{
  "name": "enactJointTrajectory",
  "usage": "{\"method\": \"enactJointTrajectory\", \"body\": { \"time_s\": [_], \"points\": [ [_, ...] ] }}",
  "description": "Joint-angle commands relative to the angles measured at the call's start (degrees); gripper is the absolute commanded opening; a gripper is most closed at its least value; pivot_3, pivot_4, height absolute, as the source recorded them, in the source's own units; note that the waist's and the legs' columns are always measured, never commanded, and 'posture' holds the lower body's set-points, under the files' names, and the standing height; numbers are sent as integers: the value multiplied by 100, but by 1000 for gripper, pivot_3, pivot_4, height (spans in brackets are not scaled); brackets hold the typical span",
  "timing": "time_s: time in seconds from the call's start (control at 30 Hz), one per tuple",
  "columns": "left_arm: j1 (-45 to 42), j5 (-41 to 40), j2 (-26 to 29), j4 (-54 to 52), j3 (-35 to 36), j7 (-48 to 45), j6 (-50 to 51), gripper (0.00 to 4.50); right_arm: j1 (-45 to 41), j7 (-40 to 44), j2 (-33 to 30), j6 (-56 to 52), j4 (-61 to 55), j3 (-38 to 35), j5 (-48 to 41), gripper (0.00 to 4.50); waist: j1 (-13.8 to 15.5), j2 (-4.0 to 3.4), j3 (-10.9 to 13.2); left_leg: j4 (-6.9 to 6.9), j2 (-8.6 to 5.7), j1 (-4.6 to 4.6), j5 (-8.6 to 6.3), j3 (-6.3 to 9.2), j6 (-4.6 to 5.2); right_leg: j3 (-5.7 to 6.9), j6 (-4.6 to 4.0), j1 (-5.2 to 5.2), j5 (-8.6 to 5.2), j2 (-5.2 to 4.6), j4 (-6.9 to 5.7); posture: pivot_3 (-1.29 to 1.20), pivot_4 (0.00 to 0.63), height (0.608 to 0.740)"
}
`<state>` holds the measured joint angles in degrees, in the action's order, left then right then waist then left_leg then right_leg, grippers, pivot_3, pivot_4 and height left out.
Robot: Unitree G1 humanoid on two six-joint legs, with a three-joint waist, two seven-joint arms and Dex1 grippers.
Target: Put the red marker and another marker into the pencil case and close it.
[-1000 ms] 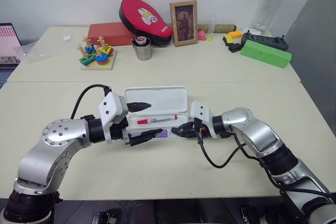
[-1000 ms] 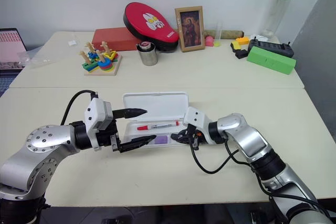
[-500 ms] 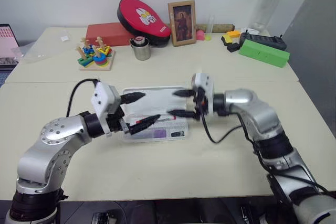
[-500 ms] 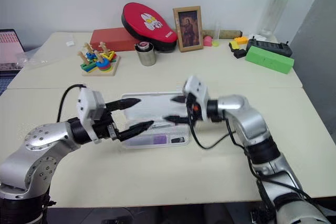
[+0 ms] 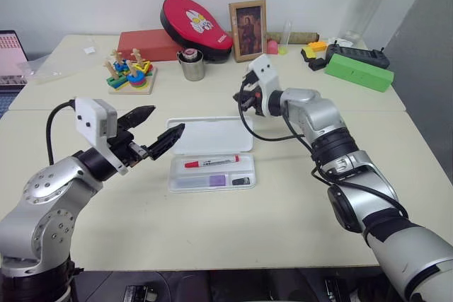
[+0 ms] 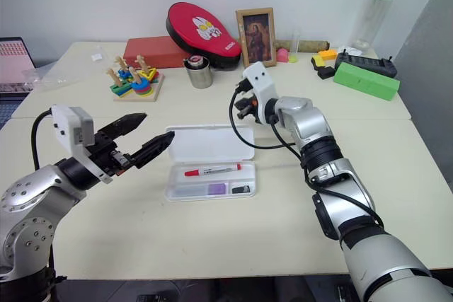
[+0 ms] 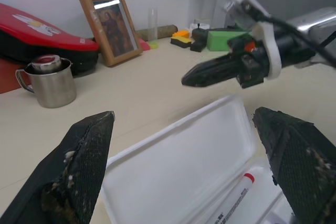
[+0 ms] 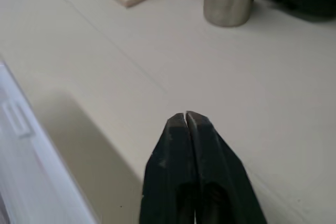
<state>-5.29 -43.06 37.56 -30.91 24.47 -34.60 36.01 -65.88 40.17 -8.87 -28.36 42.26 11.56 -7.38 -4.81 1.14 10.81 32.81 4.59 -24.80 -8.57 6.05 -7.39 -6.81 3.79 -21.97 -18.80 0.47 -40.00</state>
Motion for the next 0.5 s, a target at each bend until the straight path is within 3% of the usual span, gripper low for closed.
{"method": "enactJointTrajectory", "body": {
  "time_s": [0.03,0.5],
  "points": [
    [102,-354,74,-313,340,43,-6,4500,-39,612,-46,221,-318,220,132,28,0,0,0,0,0,0,0,1,0,0,0,0,0,0,0,0,150,740],
    [943,-533,845,-691,233,-740,141,4500,1472,2621,-803,82,-3024,1150,10,28,1,0,0,0,2,1,0,0,0,1,0,2,-1,1,1,0,150,740]
  ]
}}
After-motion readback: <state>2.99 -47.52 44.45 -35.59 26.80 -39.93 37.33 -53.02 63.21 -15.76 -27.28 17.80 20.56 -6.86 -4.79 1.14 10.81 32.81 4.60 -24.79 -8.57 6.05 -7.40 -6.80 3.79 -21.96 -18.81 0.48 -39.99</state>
